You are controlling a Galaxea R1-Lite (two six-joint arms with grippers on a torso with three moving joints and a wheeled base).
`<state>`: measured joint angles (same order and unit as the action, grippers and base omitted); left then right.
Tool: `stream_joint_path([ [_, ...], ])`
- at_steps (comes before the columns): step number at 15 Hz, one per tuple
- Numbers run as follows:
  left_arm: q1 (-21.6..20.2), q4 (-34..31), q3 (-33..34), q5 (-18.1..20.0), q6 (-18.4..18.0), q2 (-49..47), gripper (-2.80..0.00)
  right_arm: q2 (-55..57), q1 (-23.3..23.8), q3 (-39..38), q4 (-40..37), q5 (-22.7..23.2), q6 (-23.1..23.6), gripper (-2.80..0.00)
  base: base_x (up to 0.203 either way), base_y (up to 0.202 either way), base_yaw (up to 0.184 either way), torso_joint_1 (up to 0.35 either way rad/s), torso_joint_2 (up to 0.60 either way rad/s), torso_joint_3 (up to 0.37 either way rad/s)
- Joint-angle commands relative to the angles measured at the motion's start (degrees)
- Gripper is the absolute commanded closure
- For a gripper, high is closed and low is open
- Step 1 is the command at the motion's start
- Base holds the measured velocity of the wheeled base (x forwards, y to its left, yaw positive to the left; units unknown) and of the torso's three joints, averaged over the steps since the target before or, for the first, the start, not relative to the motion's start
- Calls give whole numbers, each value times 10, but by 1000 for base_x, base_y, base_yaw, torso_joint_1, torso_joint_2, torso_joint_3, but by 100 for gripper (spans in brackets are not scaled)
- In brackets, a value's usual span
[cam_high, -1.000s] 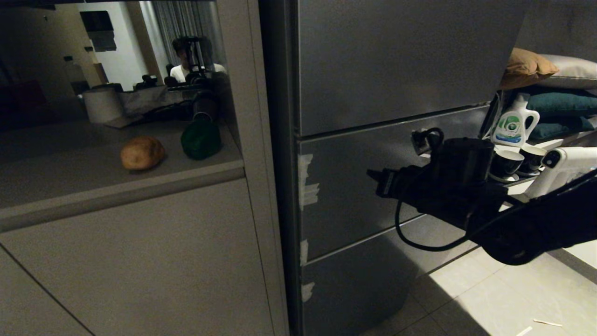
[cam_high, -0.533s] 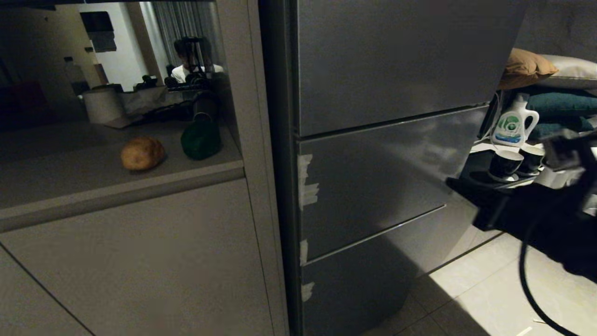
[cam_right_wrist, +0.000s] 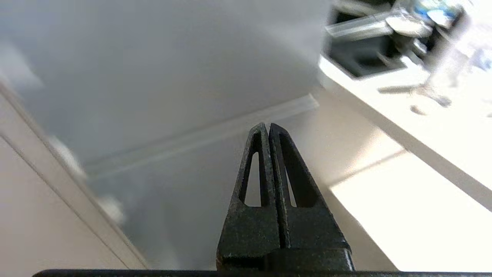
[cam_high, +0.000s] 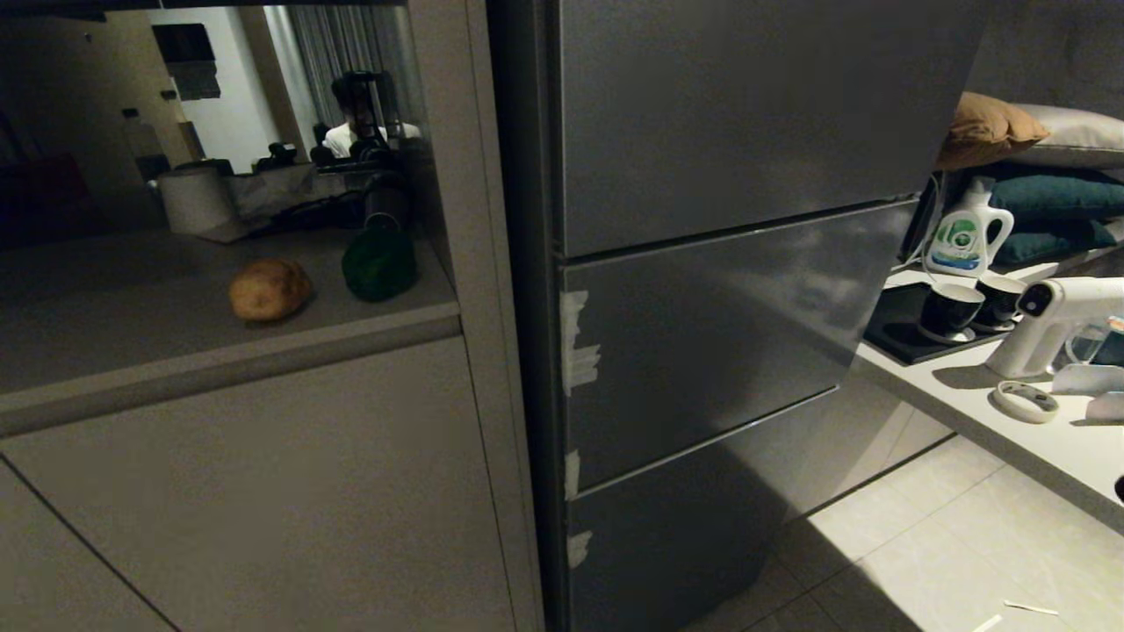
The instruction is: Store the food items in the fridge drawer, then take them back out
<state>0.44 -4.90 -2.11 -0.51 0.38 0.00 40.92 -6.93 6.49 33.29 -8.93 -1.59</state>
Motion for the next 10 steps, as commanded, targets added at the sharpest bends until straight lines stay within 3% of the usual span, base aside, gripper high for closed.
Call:
stream_joint_path([
  [1, 0, 0, 0, 0, 1, 0, 0, -97, 41, -49, -52, 29, 26, 0, 0, 0, 0, 0, 0, 0],
  [7, 0, 0, 0, 0, 0, 0, 0, -304, 63, -81, -234, 78, 58, 0, 0, 0, 0, 0, 0, 0],
  [10, 0, 0, 0, 0, 0, 0, 0, -410, 65, -82, -277, 99, 66, 0, 0, 0, 0, 0, 0, 0],
])
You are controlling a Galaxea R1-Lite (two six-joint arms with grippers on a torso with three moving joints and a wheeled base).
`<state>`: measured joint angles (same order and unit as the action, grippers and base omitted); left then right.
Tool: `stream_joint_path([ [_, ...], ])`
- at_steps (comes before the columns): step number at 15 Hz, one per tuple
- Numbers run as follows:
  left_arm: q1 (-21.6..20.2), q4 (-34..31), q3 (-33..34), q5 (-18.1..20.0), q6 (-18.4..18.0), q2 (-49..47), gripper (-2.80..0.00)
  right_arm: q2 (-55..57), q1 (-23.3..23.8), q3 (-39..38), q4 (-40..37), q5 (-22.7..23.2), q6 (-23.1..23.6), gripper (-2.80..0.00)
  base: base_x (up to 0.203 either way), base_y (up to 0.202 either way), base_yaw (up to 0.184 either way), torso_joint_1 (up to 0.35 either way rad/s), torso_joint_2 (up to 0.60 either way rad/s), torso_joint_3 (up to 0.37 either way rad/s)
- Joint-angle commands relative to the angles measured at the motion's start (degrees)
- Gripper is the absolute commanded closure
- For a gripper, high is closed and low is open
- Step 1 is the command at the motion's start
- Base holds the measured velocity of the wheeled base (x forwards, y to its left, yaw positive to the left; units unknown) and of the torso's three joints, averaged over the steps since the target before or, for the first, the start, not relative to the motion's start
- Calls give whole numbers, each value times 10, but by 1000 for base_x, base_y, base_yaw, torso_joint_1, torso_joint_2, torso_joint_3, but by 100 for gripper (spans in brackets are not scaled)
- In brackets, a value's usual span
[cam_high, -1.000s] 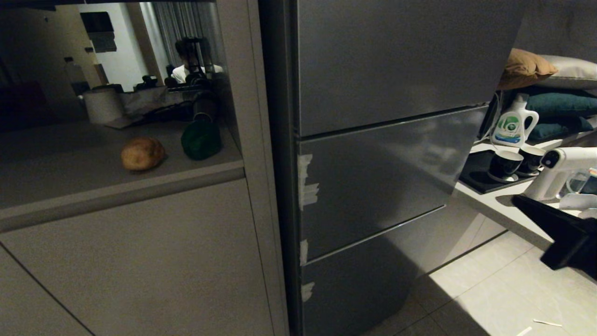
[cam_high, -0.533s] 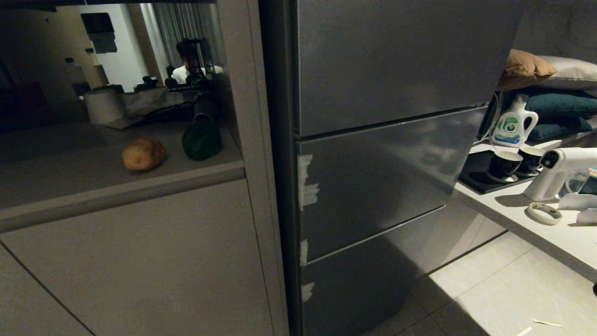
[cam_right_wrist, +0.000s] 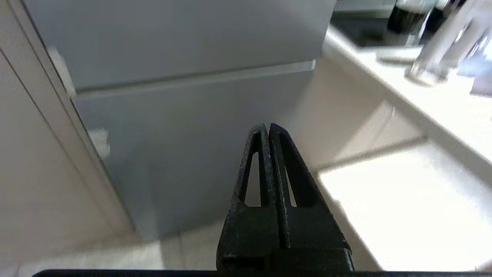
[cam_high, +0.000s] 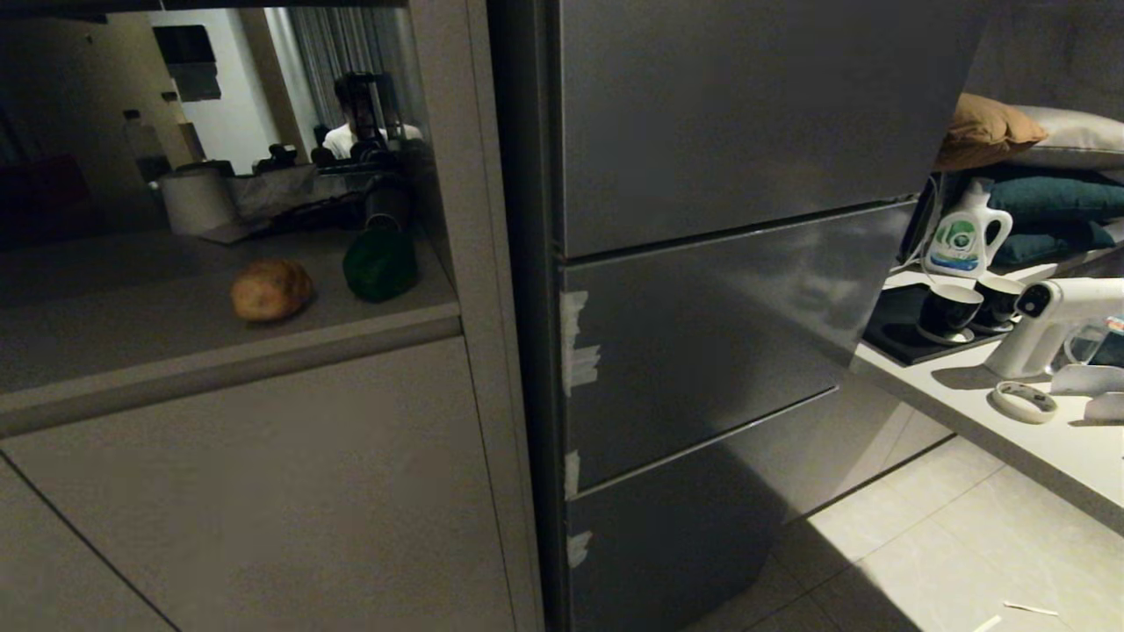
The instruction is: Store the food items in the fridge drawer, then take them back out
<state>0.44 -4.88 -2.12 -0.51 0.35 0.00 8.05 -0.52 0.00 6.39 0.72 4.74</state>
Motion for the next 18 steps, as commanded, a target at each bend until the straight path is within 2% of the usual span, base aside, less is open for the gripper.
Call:
stream_joint_path([
  [1, 0, 0, 0, 0, 0, 0, 0, -84, 2, -17, -17, 4, 2, 0, 0, 0, 0, 0, 0, 0],
  [2, 0, 0, 0, 0, 0, 0, 0, -81, 2, -18, -20, 0, -12, 0, 0, 0, 0, 0, 0, 0],
  [3, 0, 0, 0, 0, 0, 0, 0, -81, 3, -18, -18, -10, -51, 0, 0, 0, 0, 0, 0, 0],
  [4, 0, 0, 0, 0, 0, 0, 0, -81, 3, -18, -16, -16, -62, 0, 0, 0, 0, 0, 0, 0],
  [18, 0, 0, 0, 0, 0, 0, 0, -81, 3, -18, -16, -16, -62, 0, 0, 0, 0, 0, 0, 0],
])
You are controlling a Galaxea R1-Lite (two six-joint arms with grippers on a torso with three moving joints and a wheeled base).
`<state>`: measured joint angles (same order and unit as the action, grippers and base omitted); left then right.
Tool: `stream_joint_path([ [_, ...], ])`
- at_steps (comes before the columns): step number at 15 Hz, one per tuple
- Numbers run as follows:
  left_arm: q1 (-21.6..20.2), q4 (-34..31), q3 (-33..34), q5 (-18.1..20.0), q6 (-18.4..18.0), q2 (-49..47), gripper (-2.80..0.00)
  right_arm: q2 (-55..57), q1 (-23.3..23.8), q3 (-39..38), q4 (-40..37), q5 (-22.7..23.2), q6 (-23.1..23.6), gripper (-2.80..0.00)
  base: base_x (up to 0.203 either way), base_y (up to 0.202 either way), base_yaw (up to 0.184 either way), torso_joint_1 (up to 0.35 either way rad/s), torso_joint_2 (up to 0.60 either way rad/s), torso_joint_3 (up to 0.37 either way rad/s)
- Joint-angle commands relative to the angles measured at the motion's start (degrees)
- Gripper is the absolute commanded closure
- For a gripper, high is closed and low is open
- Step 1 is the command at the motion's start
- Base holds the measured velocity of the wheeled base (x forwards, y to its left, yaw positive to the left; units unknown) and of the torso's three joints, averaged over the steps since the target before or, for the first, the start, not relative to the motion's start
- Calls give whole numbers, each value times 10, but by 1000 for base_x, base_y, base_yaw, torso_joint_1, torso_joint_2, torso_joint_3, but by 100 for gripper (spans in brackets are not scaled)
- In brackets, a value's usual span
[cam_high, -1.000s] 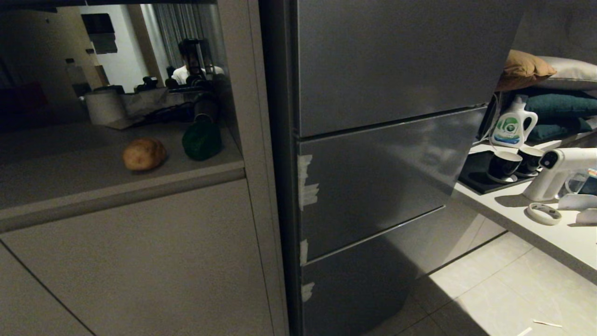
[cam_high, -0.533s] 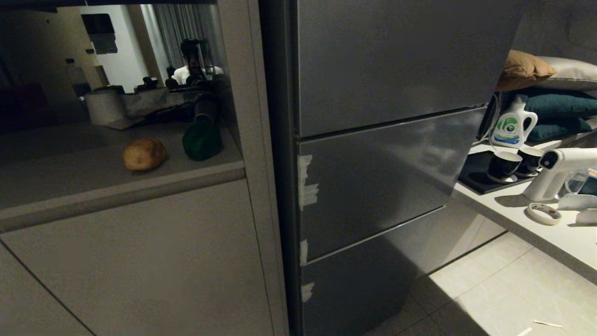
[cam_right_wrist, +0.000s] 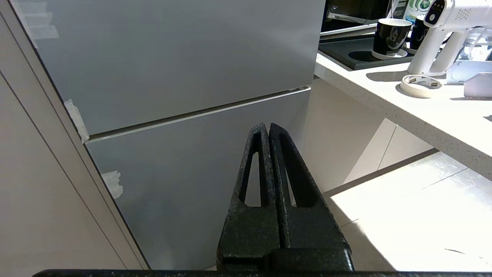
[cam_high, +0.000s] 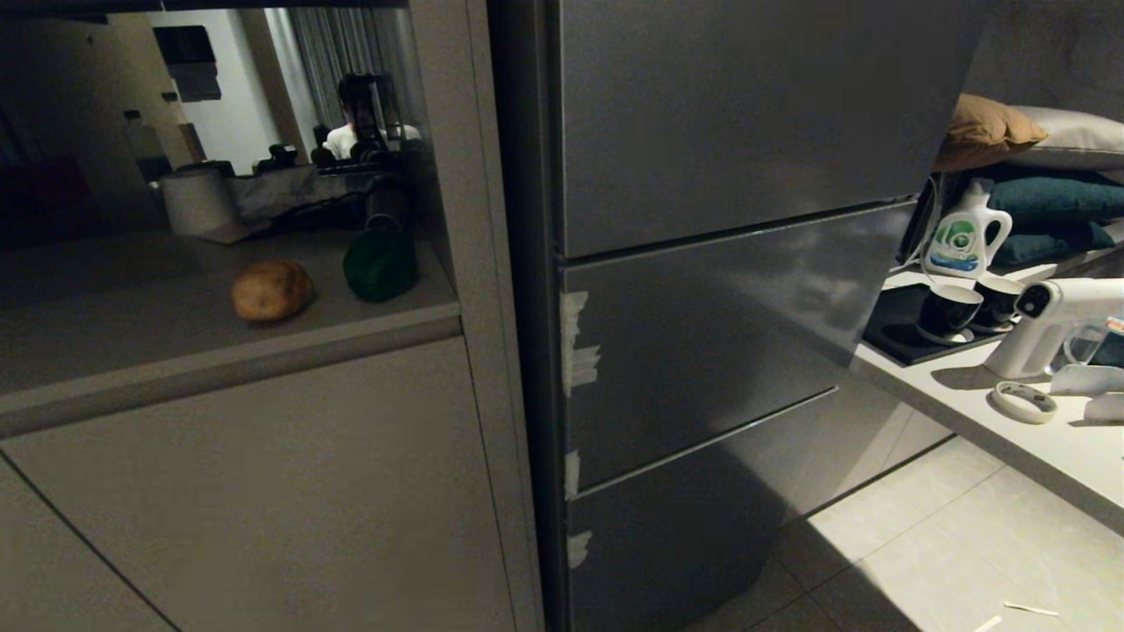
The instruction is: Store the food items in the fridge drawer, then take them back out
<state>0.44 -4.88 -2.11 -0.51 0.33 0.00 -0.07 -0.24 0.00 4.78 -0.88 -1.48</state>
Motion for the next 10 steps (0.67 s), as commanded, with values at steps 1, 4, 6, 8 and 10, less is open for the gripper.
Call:
stream_joint_path([
  [1, 0, 0, 0, 0, 0, 0, 0, 1, 0, -18, 0, 0, 0, 0, 0, 0, 0, 0, 0, 0],
  [4, 0, 0, 0, 0, 0, 0, 0, 0, 0, -18, 0, 0, 0, 0, 0, 0, 0, 0, 0, 0],
  [6, 0, 0, 0, 0, 0, 0, 0, 1, 0, -18, 0, 0, 0, 0, 0, 0, 0, 0, 0, 0],
  [8, 0, 0, 0, 0, 1, 0, 0, 1, 0, -18, 0, 0, 0, 0, 0, 0, 0, 0, 0, 0],
  [10, 0, 0, 0, 0, 0, 0, 0, 1, 0, -18, 0, 0, 0, 0, 0, 0, 0, 0, 0, 0],
])
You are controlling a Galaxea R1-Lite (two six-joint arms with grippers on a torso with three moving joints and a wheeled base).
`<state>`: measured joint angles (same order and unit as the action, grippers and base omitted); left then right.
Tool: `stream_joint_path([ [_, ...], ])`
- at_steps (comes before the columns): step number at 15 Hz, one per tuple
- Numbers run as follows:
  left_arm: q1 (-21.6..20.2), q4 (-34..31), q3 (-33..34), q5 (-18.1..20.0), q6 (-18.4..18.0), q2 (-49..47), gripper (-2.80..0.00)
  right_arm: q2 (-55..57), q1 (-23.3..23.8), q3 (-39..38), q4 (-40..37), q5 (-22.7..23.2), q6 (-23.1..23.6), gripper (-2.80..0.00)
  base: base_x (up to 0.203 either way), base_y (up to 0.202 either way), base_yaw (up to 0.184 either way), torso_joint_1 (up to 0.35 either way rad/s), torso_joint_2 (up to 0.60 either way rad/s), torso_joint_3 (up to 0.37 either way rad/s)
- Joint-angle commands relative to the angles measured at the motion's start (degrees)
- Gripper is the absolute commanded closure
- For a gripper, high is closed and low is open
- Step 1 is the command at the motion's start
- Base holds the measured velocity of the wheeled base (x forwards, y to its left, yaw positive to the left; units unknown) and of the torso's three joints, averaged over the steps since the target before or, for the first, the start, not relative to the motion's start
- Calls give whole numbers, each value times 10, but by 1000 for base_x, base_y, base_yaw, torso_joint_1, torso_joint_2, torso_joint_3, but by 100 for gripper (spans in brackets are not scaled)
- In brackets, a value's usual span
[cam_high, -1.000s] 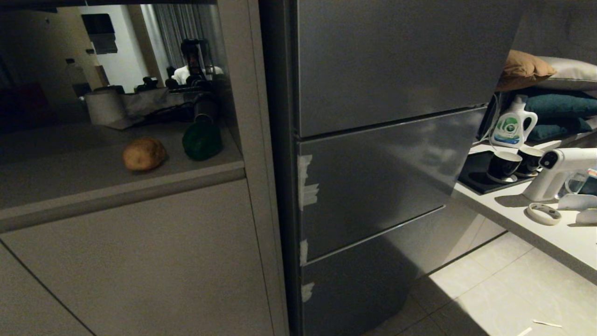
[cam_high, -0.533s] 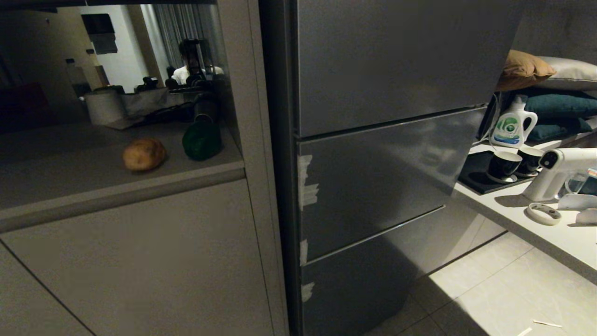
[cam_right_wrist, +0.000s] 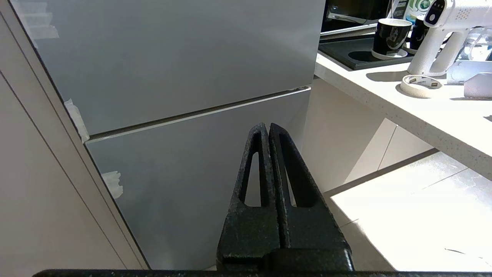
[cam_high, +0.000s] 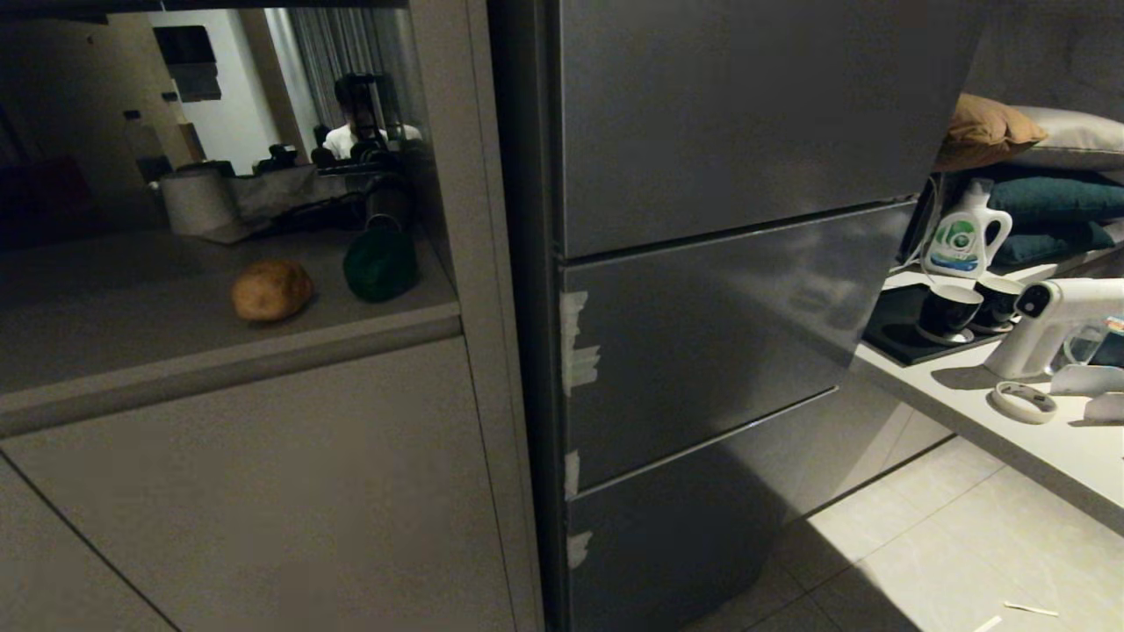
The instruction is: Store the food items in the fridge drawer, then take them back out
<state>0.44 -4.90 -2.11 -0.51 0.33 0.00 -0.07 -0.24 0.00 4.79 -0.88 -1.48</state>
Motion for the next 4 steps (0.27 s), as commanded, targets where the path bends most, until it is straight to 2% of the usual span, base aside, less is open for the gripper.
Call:
stream_joint_path([
  [1, 0, 0, 0, 0, 0, 0, 0, 1, 0, -18, 0, 0, 0, 0, 0, 0, 0, 0, 0, 0],
  [4, 0, 0, 0, 0, 0, 0, 0, 1, 0, -18, 0, 0, -1, 0, 0, 0, 0, 0, 0, 0],
])
